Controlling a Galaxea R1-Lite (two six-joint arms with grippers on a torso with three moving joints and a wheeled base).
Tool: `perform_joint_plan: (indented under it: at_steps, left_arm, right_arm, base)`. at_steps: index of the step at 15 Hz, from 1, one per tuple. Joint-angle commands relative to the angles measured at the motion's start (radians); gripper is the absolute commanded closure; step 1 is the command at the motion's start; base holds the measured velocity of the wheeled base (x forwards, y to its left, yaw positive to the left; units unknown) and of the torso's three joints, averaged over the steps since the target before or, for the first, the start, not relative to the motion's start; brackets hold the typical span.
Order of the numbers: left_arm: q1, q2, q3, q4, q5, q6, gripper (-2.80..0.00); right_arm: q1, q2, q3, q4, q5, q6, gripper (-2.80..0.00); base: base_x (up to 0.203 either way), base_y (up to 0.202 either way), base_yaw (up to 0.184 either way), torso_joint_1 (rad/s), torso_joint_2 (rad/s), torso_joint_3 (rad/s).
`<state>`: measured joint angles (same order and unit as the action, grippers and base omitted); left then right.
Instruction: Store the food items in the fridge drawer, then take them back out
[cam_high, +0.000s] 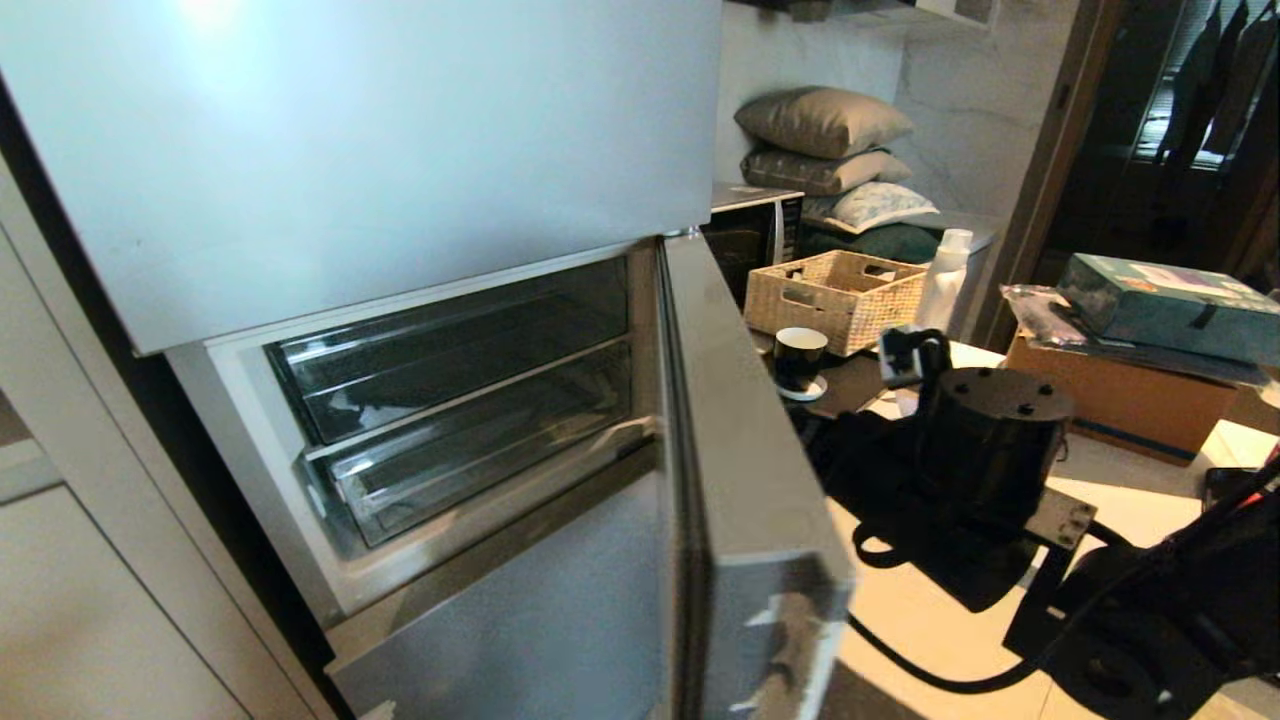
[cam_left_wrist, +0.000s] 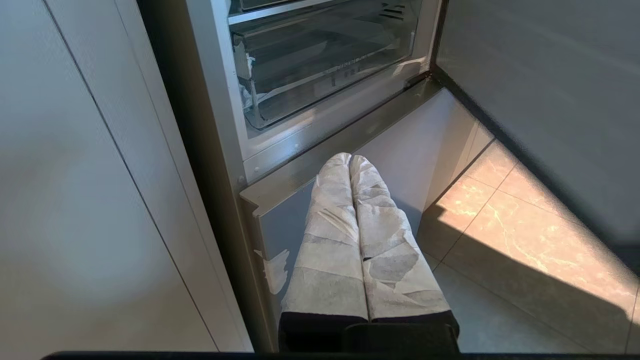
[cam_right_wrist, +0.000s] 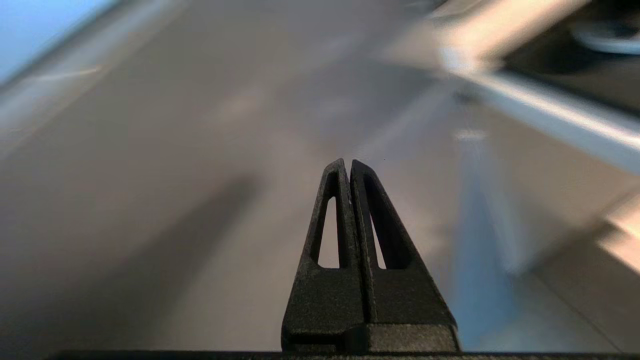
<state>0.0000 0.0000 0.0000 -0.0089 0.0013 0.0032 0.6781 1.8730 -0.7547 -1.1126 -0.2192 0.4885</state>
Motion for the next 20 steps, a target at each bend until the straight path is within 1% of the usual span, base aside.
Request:
perform_joint_plan:
  at_steps: [1, 3, 6, 8, 11, 14, 18, 20]
  left_arm:
    - [0.0, 0.0, 0.002, 0.0, 0.0, 0.0, 0.0]
    - [0.0, 0.002, 0.002, 0.0, 0.0, 0.0, 0.0]
    - [0.0, 0.001, 0.002, 0.0, 0.0, 0.0, 0.0]
    - [0.0, 0.001, 0.002, 0.0, 0.0, 0.0, 0.0]
    - [0.0, 0.002, 0.002, 0.0, 0.0, 0.0, 0.0]
    - [0.0, 0.002, 0.002, 0.0, 0.0, 0.0, 0.0]
    - [0.0, 0.002, 0.002, 0.0, 0.0, 0.0, 0.0]
    - [0.0, 0.001, 0.002, 0.0, 0.0, 0.0, 0.0]
  right_arm:
    - [0.102, 0.083, -0.106, -0.006, -0.009, -0.022, 0.0]
    - [0.135, 0.176, -0.194, -0.009, 0.01, -0.039, 0.0]
    - [0.149, 0.324, -0.388, -0.011, 0.115, -0.045, 0.0]
    - [0.149, 0.434, -0.547, -0.012, 0.173, -0.046, 0.0]
    - [0.144, 0.585, -0.792, -0.013, 0.205, -0.049, 0.0]
    - [0.129, 0.695, -1.0, -0.01, 0.211, -0.051, 0.0]
    - [0.116, 0.714, -1.047, -0.008, 0.218, -0.054, 0.0]
    - [0.1, 0.723, -1.063, -0.009, 0.251, -0.053, 0.0]
  base:
    - [0.0, 0.0, 0.0, 0.0, 0.0, 0.0]
    - [0.0, 0.0, 0.0, 0.0, 0.0, 0.0]
    - [0.0, 0.0, 0.0, 0.0, 0.0, 0.0]
    - [0.0, 0.0, 0.0, 0.0, 0.0, 0.0]
    - [0.0, 0.0, 0.0, 0.0, 0.0, 0.0]
    - [0.0, 0.0, 0.0, 0.0, 0.0, 0.0]
    - [0.0, 0.0, 0.0, 0.0, 0.0, 0.0]
    - [0.0, 0.0, 0.0, 0.0, 0.0, 0.0]
